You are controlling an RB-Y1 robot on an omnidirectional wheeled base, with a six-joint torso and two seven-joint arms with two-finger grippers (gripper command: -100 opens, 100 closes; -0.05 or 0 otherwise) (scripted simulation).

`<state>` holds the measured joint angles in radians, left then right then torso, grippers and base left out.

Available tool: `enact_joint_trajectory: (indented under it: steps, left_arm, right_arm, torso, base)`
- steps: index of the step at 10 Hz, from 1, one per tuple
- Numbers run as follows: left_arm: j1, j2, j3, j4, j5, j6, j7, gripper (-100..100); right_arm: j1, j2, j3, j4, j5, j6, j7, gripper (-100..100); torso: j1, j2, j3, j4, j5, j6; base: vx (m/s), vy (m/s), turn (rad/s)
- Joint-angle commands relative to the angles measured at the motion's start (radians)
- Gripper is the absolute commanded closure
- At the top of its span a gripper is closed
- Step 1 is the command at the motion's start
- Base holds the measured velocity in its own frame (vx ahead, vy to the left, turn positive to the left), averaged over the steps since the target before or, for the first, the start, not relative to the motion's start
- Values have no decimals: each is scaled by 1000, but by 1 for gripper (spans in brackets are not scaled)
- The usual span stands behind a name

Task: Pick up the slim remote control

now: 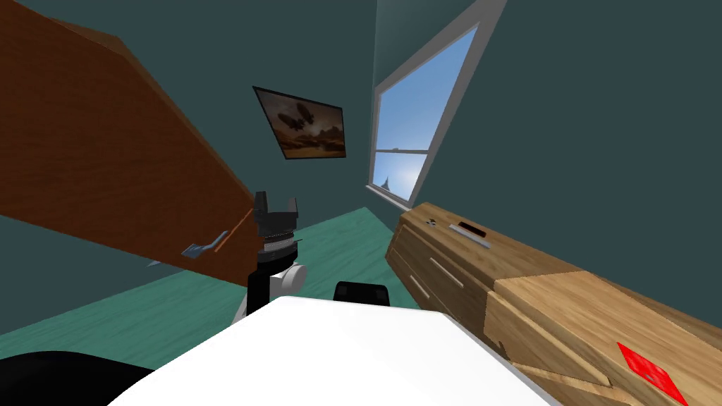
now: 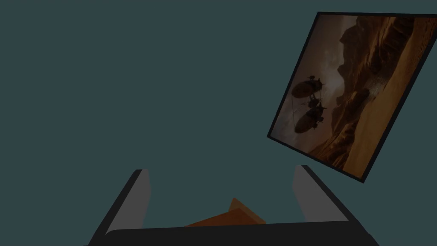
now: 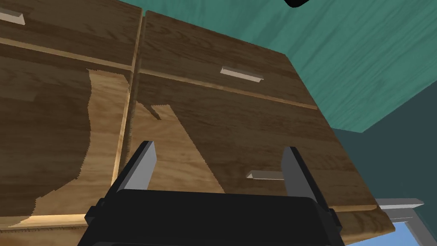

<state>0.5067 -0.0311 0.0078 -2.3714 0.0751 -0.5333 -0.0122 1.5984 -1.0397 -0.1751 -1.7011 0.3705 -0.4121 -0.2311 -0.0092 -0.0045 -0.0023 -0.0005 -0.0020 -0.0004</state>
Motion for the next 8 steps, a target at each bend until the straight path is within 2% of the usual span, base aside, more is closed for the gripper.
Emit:
enact_joint_trajectory:
  steps: [1,3,4,6,7,8]
  left_arm:
    - [0,0,0,0,0,0,0,0]
    - [0,0,0,0,0,0,0,0]
    - [0,0,0,0,0,0,0,0]
    - [0,0,0,0,0,0,0,0]
    - [0,0,0,0,0,0,0,0]
    - [0,0,0,0,0,0,0,0]
  right_arm:
    - [3,-28,1,40,4,-5,-4,-100]
    - [76,-102,-28,97,17,-6,-13,-100]
    - [85,-115,-28,97,17,-6,-13,-100]
    - [151,-183,-53,147,26,-11,-21,-100]
    - [151,-194,-53,147,26,-11,-21,-100]
    - [177,-231,-65,167,29,-16,-25,-100]
  torso:
    - [0,0,0,0,0,0]
    - [0,0,0,0,0,0]
    - [-4,-2,-1,0,-1,0]
    - [-3,-2,-1,0,-1,0]
    - [-6,-3,-2,-1,-2,0]
    - [-5,-4,-2,-1,-2,1]
  base:
    - [26,-60,176]
    - [48,-86,403]
    - [53,-112,260]
    - [44,-122,392]
    - [58,-132,268]
    - [60,-133,422]
